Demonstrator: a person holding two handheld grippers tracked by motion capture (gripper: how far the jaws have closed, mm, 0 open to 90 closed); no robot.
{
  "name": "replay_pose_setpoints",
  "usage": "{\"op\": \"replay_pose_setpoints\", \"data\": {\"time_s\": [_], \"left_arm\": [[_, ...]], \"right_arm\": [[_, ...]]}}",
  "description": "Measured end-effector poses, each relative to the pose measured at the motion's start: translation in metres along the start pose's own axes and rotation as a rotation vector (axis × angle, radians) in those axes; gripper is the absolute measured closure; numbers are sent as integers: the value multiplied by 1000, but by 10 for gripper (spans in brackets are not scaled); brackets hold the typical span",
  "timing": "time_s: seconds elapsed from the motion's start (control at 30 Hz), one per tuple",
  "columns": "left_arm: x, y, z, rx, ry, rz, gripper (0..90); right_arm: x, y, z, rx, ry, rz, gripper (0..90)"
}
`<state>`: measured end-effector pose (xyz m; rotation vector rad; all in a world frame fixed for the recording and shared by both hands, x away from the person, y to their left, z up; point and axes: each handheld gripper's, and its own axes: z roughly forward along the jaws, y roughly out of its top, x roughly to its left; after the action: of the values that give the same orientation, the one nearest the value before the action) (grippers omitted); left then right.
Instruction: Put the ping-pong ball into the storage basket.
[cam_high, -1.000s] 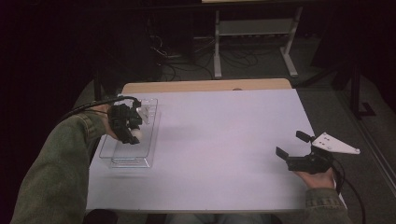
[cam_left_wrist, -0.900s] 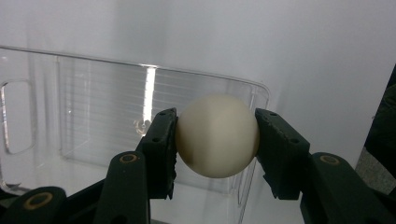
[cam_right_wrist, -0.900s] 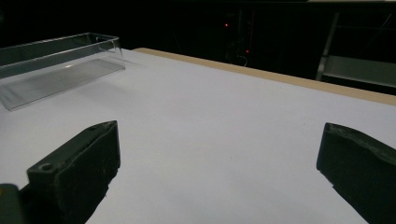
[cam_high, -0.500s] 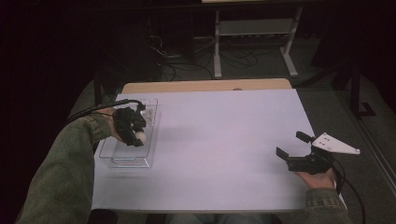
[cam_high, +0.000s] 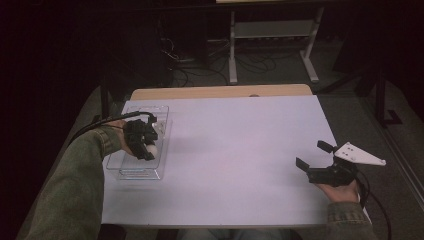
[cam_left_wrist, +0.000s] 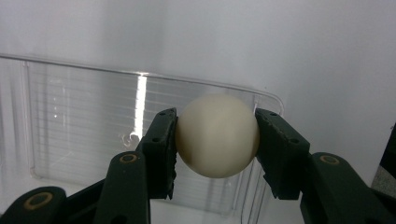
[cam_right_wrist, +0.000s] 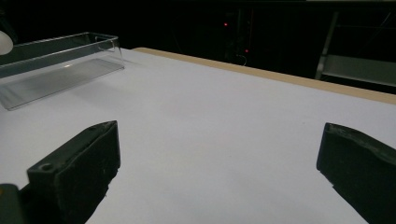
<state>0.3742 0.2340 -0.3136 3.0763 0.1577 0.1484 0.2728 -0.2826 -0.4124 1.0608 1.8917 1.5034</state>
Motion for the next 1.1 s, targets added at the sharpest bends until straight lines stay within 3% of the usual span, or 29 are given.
{"op": "replay_pose_setpoints", "data": {"time_s": [0.3, 0.77, 1.1], "left_arm": [[1, 1, 13, 12, -20, -4, 512], [3, -13, 23, 25, -26, -26, 512], [3, -12, 33, 34, -34, -14, 512]], "right_arm": [[0, 0, -1, -1, -3, -1, 0], [0, 0, 0, 2, -1, -1, 0], [0, 0, 0, 5, 0, -3, 0]]}}
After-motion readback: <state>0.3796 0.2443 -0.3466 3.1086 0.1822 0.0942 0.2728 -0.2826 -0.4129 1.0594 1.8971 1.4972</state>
